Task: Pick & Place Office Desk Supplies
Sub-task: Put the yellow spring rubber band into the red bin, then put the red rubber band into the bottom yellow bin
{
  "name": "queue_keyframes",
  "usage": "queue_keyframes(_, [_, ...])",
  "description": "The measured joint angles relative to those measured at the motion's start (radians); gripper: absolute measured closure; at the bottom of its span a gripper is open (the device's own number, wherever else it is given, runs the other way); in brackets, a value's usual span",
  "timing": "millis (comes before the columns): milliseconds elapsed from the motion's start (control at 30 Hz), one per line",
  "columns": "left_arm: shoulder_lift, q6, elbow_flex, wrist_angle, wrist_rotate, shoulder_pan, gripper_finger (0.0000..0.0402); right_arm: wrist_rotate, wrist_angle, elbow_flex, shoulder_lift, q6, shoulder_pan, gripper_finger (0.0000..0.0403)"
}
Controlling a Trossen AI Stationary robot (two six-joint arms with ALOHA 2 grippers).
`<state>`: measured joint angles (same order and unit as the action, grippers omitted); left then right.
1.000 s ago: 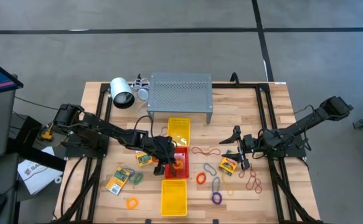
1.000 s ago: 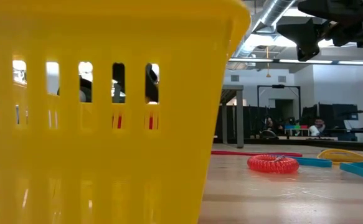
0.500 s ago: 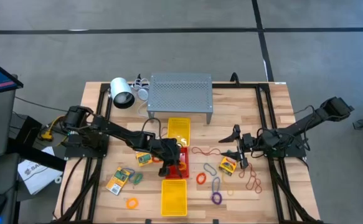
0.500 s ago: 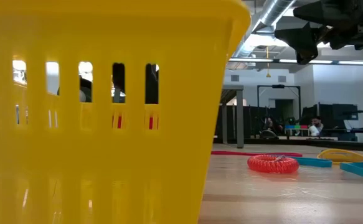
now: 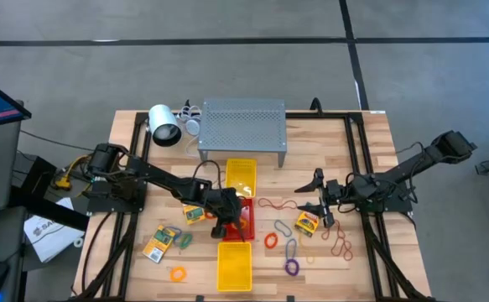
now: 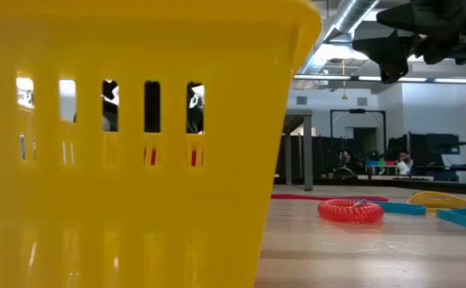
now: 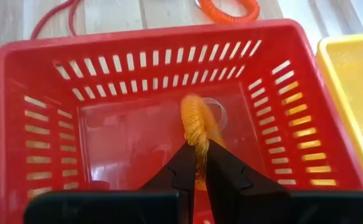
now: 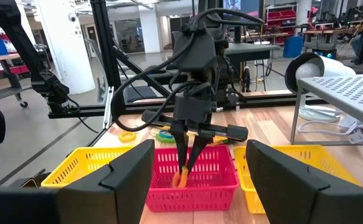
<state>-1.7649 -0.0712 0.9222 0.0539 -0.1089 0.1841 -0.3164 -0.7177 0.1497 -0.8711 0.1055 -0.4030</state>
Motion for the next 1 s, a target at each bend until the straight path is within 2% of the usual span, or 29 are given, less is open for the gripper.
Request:
queue_keyframes(233, [0.0,0.008,0.0,-0.002,0.004,0.0,0.0366,0.0,0.0,0.0,0.0,0.0,0.0,0.0154])
queue_keyframes(700, [0.008,0.028,0.022,-0.016,0.004,-0.004,0.029,0.0,0.003,0.0,0.0,0.0,0.0,0.0154])
queue_keyframes(1000, [0.008,0.096,0.105,0.094,0.057,-0.016,0.0275,0.0,0.007,0.0,0.0,0.001,0.0,0.0154])
